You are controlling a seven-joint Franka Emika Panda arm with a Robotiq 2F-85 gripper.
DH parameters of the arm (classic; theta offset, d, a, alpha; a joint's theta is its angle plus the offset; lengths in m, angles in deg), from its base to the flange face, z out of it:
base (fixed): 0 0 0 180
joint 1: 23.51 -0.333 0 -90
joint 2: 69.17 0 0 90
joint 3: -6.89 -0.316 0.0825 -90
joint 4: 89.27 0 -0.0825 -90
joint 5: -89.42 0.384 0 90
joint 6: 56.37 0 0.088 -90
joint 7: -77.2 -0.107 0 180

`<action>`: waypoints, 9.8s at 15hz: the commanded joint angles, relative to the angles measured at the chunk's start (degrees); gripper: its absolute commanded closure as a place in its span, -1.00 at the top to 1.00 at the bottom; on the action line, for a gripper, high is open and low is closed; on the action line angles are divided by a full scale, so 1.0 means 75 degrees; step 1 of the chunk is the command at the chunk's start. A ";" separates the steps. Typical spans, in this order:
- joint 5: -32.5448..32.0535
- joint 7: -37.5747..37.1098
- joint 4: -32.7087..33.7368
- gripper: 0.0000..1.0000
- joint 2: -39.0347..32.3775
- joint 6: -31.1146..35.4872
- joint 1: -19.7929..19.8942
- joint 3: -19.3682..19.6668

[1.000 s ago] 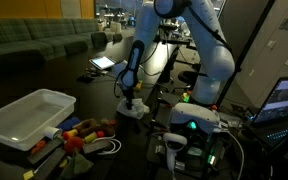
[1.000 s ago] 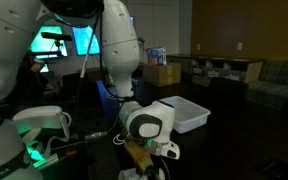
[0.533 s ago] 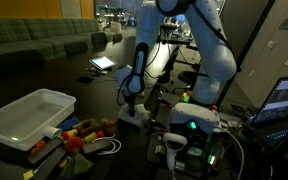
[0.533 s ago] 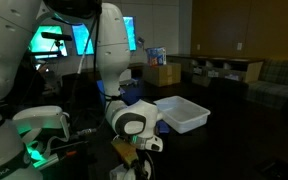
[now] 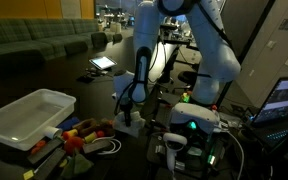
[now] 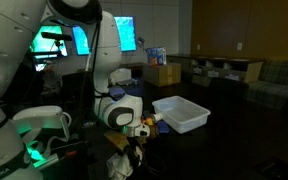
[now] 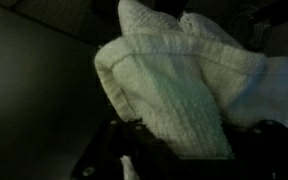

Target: Use the towel to sweep all the contents on the table to the left

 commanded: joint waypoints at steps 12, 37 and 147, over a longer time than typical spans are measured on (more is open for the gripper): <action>0.1040 -0.1175 0.0954 -0.89 -0.0088 -0.0034 -0.0650 -0.0909; 0.2001 -0.2180 0.1921 -0.94 -0.0646 0.0542 -0.1694 -0.1854; -0.0568 -0.6705 0.5943 -0.94 -0.2354 -0.1973 -0.3052 0.1864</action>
